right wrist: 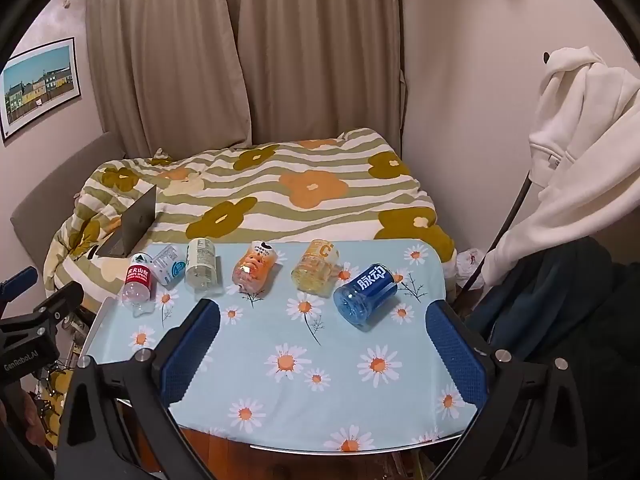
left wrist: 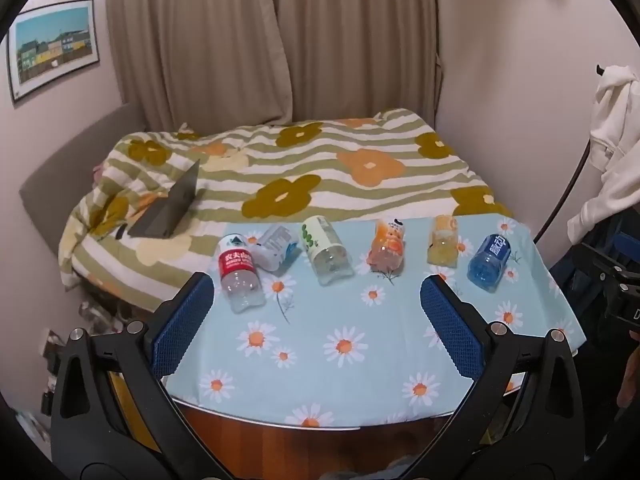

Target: Flip cup upright

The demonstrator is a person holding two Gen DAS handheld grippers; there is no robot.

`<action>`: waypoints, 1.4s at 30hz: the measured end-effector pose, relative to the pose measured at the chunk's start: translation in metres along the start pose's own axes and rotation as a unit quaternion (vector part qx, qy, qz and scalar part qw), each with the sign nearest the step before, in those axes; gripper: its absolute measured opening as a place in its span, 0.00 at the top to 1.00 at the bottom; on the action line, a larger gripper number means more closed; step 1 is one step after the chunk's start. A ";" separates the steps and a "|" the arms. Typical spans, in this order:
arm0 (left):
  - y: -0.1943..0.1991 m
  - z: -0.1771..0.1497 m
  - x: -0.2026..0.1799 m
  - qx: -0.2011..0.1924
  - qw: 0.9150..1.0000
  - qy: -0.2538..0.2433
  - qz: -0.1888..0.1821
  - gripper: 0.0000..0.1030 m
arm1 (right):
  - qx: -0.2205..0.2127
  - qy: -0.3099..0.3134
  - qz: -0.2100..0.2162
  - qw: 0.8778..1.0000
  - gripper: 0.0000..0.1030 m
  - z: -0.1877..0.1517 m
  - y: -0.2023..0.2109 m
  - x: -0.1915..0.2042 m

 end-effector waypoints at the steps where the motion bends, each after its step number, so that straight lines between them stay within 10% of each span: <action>1: 0.000 0.000 0.000 -0.001 1.000 0.000 0.000 0.00 | -0.003 -0.002 0.002 1.000 0.00 0.001 0.000 0.000; 42: -0.001 0.009 0.005 0.003 1.000 0.022 0.006 0.00 | 0.000 0.002 0.005 1.000 0.00 0.010 -0.010 0.000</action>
Point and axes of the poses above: each gripper's, at about its wrist camera, not at the fingertips, and y roughly against the way its jaws point, x to its left, z to its top, the point moved 7 cm from there along -y, roughly the way its jaws point, and after that the axes turned 1 degree about -x, right-handed, at the moved point
